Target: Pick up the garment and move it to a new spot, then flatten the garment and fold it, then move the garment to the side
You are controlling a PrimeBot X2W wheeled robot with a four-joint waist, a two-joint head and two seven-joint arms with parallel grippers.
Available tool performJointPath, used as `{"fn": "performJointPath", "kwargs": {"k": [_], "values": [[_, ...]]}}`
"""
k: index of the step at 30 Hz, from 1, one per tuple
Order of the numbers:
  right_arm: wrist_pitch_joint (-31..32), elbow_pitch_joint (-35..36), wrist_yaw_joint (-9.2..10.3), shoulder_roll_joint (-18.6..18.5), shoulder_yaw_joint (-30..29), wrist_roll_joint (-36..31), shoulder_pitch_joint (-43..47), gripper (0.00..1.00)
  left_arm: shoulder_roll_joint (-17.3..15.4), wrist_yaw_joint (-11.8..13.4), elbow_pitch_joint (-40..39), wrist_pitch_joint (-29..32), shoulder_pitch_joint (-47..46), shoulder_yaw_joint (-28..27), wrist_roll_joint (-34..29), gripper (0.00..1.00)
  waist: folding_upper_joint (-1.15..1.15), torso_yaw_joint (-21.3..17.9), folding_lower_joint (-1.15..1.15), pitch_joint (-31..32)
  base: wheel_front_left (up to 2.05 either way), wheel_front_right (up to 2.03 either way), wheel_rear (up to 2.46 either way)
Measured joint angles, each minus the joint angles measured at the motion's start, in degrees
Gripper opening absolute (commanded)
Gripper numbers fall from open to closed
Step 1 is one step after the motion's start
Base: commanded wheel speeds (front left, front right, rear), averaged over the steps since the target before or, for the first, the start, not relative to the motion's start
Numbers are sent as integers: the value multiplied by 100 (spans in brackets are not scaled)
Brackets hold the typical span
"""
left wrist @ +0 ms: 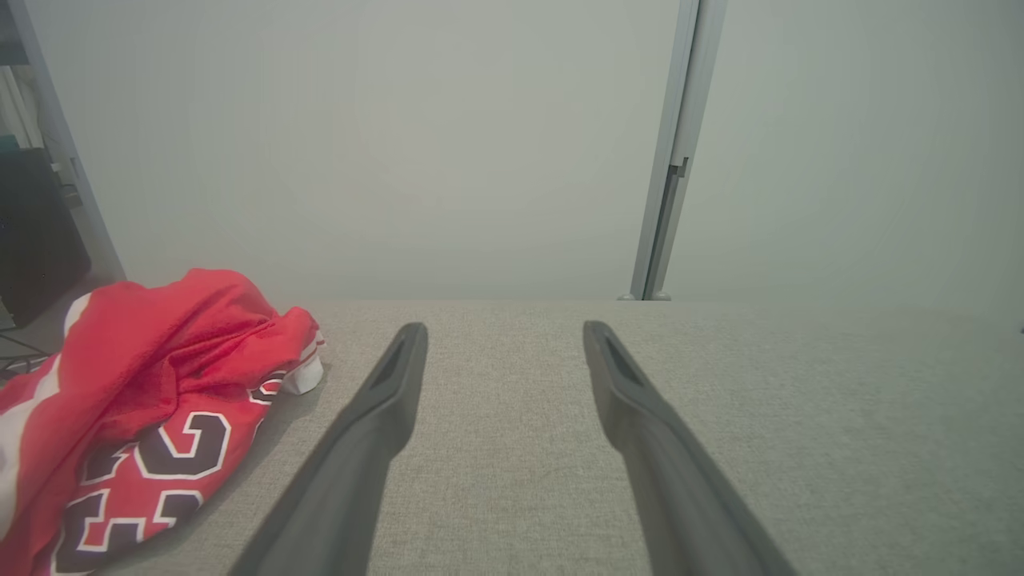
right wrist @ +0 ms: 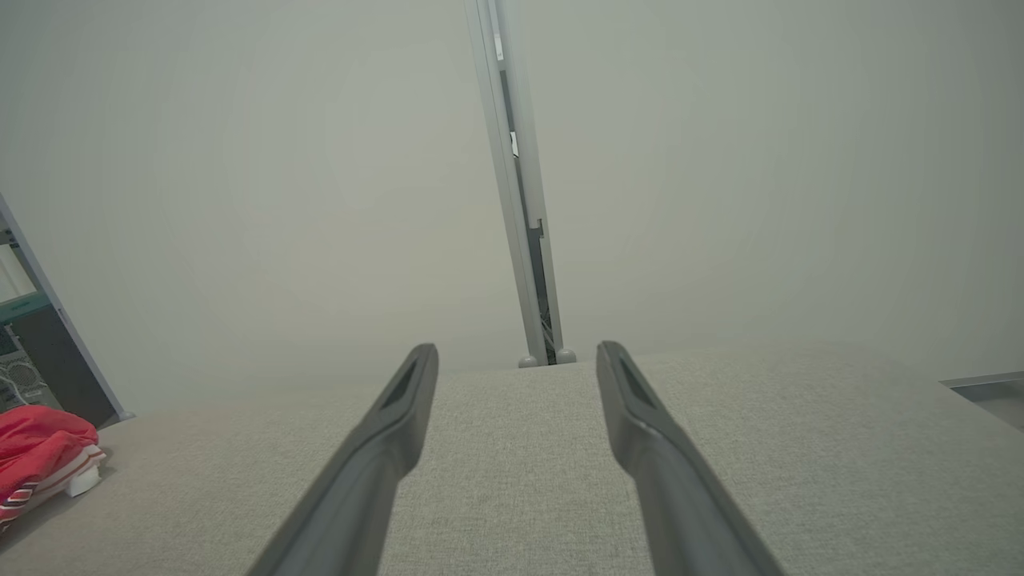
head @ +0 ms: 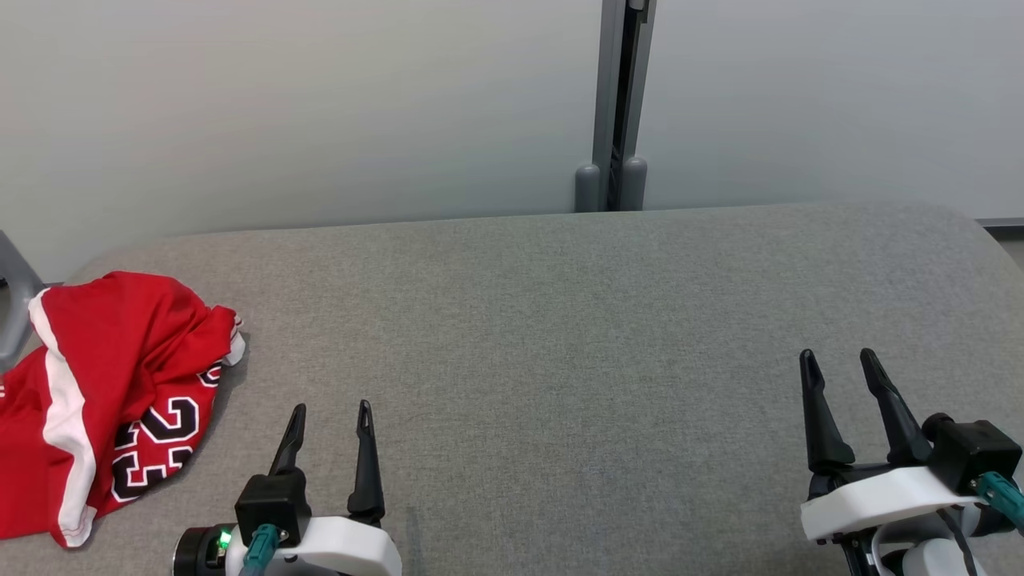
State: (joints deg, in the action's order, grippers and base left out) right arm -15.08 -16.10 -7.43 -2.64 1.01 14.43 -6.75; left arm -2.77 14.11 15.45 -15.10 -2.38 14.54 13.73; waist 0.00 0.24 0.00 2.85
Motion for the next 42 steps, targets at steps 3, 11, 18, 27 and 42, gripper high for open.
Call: {"fn": "performJointPath", "kwargs": {"k": [3,11,18,27,42], "values": [[-1,-14,0,-2,-9,-15,3,100,2,0,16,0,-30,38,1,100,0,66,0,8,0,0,0],[-1,12,0,-4,87,-3,22,100,2,-21,112,0,-48,10,-89,100,0,441,0,-4,0,0,0],[-2,46,0,-5,227,83,60,100,1,-93,181,-3,-51,-132,-268,100,0,978,0,-1,0,0,0],[-5,51,0,-4,413,202,93,100,1,-183,178,-4,-48,-269,-467,100,0,1695,0,12,0,0,0],[-7,-16,0,0,756,250,-108,100,-3,-147,-22,-4,-24,-488,-456,100,0,2775,0,-36,0,0,0]]}}
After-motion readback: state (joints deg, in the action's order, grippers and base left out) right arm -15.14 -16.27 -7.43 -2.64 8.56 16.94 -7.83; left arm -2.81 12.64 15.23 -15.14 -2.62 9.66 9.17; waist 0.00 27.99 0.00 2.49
